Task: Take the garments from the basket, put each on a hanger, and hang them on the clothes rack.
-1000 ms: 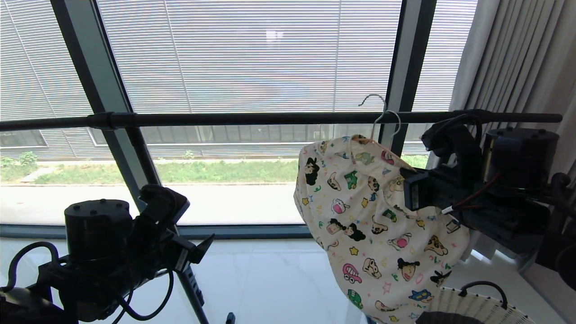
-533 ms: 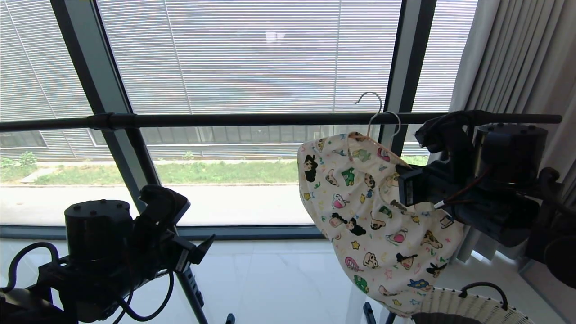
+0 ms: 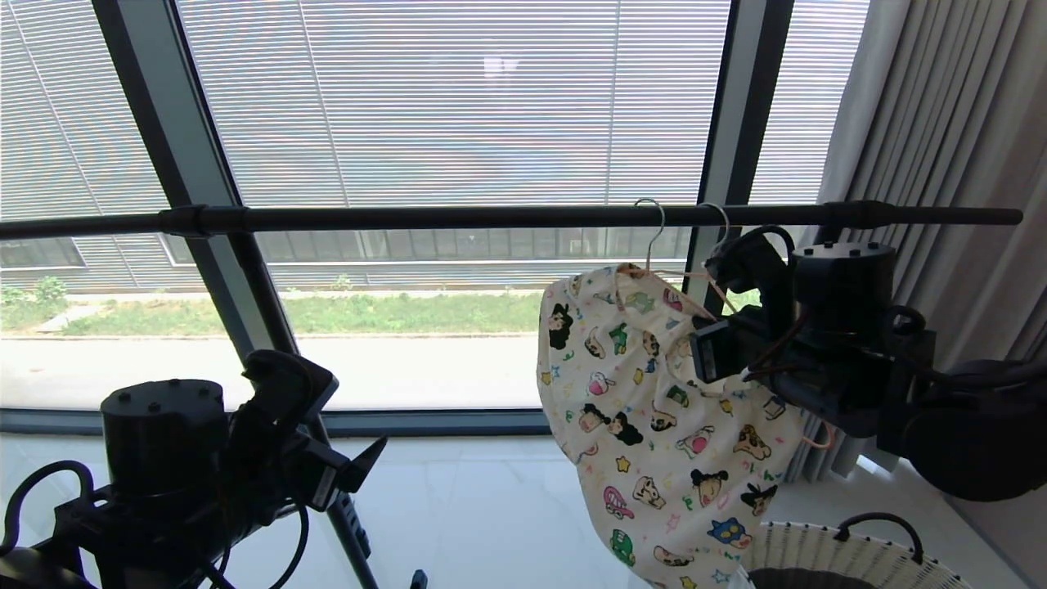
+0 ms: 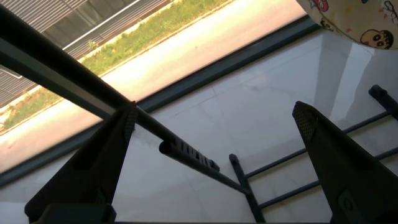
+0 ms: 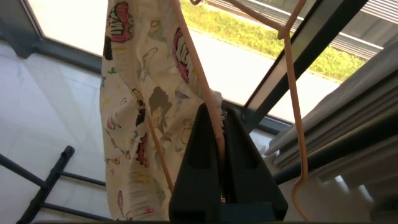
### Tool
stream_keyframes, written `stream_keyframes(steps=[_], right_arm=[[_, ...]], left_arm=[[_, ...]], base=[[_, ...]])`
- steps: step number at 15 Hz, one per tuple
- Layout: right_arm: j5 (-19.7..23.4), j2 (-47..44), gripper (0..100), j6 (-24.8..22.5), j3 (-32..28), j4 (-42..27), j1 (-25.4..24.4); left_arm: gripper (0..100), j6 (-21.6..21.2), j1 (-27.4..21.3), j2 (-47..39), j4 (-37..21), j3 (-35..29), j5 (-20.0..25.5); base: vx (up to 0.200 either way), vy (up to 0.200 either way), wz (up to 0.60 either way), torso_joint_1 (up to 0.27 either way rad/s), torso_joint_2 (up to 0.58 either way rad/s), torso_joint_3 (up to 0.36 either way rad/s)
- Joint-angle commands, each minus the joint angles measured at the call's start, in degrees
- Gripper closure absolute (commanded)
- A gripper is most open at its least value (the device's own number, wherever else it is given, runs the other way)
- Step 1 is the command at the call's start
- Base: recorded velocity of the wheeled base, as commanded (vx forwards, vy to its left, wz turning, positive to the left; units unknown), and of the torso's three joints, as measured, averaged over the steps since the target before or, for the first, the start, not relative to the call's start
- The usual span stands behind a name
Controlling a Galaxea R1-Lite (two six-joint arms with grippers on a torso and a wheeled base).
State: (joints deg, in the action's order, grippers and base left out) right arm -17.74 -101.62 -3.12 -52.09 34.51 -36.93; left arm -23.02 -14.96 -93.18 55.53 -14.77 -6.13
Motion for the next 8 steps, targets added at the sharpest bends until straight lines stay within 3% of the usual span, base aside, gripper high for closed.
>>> stream_keyframes(steps=[1, 6, 7, 8], right_arm=[[0.0, -0.9, 100, 0.0, -0.1, 0.0, -0.4], [0.0, -0.3, 100, 0.1, 0.0, -0.1, -1.9], [0.0, 0.3, 0, 0.1, 0.1, 0.0, -2.1], [0.0, 1.1, 0, 0.1, 0.1, -0.1, -2.2]], left_arm=[[0, 0.0, -0.1, 0.1, 0.1, 0.7, 0.0], [0, -0.1, -0.1, 0.0, 0.1, 0.7, 0.0], [0, 0.0, -0.1, 0.0, 0.1, 0.7, 0.0], [0, 0.0, 0.0, 0.0, 0.1, 0.7, -0.1]], base=[[0.0, 0.0, 0.0, 0.0, 0.0, 0.0], [0.0, 0.0, 0.0, 0.0, 0.0, 0.0], [0.0, 0.0, 0.0, 0.0, 0.0, 0.0], [0.0, 0.0, 0.0, 0.0, 0.0, 0.0]])
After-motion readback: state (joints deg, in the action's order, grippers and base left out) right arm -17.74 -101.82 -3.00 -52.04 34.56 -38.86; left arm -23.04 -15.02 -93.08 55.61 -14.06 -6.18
